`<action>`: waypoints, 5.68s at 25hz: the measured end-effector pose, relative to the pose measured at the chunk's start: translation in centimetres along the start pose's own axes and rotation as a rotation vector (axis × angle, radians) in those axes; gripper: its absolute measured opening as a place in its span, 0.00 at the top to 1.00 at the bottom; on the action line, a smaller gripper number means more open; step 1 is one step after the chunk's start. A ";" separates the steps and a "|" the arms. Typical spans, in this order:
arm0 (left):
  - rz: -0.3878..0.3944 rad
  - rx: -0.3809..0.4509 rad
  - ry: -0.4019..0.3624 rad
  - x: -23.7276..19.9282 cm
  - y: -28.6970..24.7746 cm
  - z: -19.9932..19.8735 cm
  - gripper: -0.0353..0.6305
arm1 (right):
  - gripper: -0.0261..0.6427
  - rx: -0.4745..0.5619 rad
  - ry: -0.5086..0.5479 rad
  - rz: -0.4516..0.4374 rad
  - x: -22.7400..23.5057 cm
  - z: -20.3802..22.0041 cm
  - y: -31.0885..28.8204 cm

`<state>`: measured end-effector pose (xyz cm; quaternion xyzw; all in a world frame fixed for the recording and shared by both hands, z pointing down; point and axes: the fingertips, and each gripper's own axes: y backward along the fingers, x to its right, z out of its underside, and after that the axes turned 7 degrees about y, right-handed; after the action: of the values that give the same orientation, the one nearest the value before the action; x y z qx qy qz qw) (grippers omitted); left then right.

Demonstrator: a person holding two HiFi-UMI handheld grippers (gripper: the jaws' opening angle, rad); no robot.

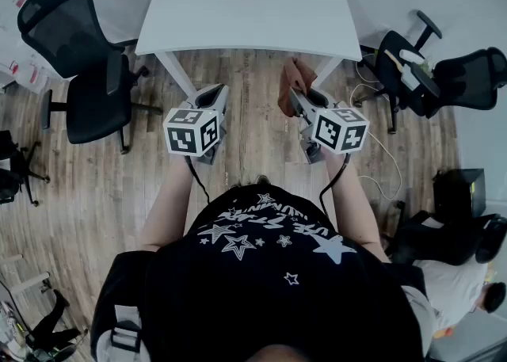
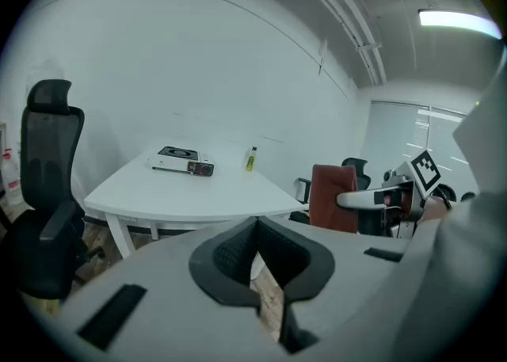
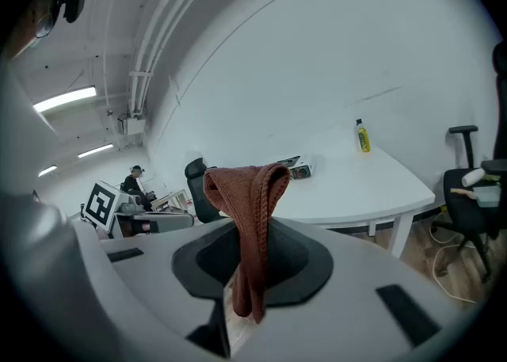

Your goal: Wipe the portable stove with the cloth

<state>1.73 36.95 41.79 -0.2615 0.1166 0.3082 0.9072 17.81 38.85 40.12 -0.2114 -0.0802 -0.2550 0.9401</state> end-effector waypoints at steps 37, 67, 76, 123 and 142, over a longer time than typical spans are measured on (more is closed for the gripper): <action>0.007 -0.031 0.087 -5.9 4.8 3.1 0.94 | 0.86 -0.039 -0.036 0.057 -4.1 3.2 -1.8; -0.201 -0.011 0.147 -19.6 -16.2 -11.7 0.94 | 0.86 -0.078 -0.092 -0.091 15.2 -9.1 -27.9; -0.273 0.010 0.138 -21.7 -19.9 -14.3 0.94 | 0.86 -0.108 -0.096 -0.140 19.5 -10.4 -31.0; -0.165 0.047 0.072 -44.8 -31.7 -33.7 0.94 | 0.86 -0.134 -0.063 -0.219 14.7 -28.7 -64.3; -0.166 -0.005 0.129 -52.6 -36.8 -34.5 0.94 | 0.86 -0.257 -0.193 -0.260 12.5 -29.3 -78.9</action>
<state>-18.35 -32.89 47.36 -0.2918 0.1521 0.2147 0.9196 -10.71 -41.13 45.15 -0.3411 -0.1633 -0.3610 0.8525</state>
